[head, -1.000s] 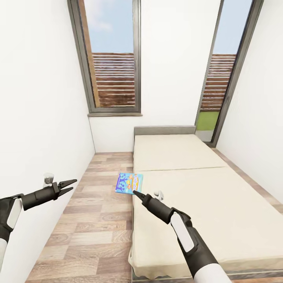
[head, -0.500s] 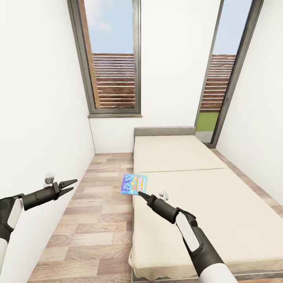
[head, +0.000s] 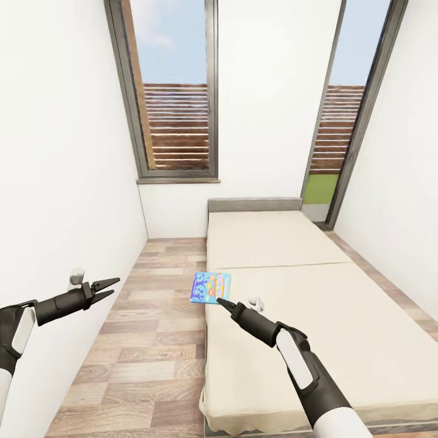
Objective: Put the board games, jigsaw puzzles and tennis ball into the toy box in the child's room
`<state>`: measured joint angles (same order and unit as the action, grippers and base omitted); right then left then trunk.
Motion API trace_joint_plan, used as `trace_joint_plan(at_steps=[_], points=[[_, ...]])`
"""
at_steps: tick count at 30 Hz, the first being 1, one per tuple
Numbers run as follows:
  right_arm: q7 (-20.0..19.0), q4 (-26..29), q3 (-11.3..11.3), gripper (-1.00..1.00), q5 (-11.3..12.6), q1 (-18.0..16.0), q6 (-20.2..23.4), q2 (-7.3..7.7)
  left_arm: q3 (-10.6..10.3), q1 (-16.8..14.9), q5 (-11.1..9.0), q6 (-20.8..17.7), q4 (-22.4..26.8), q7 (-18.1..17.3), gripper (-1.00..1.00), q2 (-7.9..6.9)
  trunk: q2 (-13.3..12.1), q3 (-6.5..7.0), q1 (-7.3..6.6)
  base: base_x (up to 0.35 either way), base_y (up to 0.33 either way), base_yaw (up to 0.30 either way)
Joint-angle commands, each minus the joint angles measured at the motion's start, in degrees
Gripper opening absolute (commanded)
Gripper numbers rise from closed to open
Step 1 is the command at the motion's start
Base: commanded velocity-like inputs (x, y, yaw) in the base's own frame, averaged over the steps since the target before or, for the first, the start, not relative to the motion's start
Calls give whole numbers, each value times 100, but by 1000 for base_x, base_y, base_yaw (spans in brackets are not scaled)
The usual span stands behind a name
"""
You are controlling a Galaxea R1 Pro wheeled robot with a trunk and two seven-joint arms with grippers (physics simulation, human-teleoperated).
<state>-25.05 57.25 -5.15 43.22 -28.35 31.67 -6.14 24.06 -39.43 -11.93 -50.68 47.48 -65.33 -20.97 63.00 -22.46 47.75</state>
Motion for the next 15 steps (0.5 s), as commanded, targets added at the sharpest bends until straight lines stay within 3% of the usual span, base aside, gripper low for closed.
trace_joint_plan(at_steps=[1, 15], points=[[6, 0, 5, -100, 25, -3, 32, -3, 3, -4, -13, -36, -2, -7, 100, 0, -37, 12, -22, 0, 0, 0], [9, -2, -12, -100, 19, -3, 0, -9, 3, -4, -11, -30, -2, -9, 100, -2, -78, 30, -44, 0, 0, 0]])
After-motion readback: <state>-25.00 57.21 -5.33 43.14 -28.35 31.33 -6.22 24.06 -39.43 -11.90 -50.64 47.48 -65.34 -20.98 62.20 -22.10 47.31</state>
